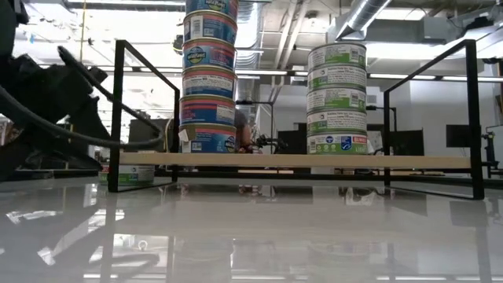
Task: Stack canned seafood by type on shelf
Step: Stack the green tuna can on top of the green tuna can on the shelf
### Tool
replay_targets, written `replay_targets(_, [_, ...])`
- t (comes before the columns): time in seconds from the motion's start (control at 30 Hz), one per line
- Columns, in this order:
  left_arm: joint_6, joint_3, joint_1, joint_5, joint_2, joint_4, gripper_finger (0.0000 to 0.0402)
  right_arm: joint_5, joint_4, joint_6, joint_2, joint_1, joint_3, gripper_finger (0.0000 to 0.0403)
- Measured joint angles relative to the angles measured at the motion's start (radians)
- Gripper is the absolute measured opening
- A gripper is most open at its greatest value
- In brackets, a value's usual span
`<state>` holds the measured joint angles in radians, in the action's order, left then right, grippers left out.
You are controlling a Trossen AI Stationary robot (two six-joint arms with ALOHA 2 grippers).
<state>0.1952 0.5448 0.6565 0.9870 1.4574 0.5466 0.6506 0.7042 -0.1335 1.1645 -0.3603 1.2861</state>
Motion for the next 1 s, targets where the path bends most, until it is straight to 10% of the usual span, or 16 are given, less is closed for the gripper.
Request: replay_targets(1.0, [0.193,-0.024,-0.031,-0.313,-0.001,0.022,0.0001,0.0,-0.01,-0.024,0.001,-0.019,0.0,0.0286])
